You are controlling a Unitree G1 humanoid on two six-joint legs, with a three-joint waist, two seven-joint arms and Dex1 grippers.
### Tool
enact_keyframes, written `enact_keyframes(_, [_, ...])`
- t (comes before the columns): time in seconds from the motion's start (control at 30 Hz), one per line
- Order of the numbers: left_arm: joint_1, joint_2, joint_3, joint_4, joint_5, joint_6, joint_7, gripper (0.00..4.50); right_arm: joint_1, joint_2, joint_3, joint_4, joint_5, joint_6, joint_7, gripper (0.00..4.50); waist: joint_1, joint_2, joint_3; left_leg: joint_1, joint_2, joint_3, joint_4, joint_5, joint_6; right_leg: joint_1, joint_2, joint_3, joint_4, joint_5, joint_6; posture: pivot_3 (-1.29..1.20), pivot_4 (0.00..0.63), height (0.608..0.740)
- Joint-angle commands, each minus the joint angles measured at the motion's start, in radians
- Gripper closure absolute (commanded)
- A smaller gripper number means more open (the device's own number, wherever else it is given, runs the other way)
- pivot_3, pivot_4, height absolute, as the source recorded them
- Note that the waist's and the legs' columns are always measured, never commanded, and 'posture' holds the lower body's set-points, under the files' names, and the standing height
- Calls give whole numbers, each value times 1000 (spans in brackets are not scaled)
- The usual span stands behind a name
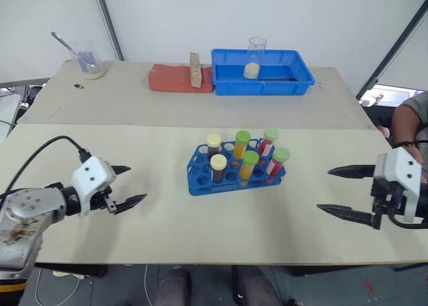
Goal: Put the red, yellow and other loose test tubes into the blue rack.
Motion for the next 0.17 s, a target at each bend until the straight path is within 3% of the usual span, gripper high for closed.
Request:
enact_keyframes(0.03, [17, 7, 47, -48, -33, 30, -7, 16, -46, -31, -22, 44, -8, -21, 46, 0, 1, 0, 0, -1, 0, 0, 0, 0, 0, -2, 0, 0, 0, 0, 0, 0, 150, 740])
enact_keyframes(0.17, [11, -13, 39, -58, -43, 33, 4, 16, -96, -36, 14, 61, -13, -11, 52, 0, 0, 0, 0, -3, 0, 1, 0, 0, 0, -5, 1, 0, 2, 0, 0, 0, 150, 740])
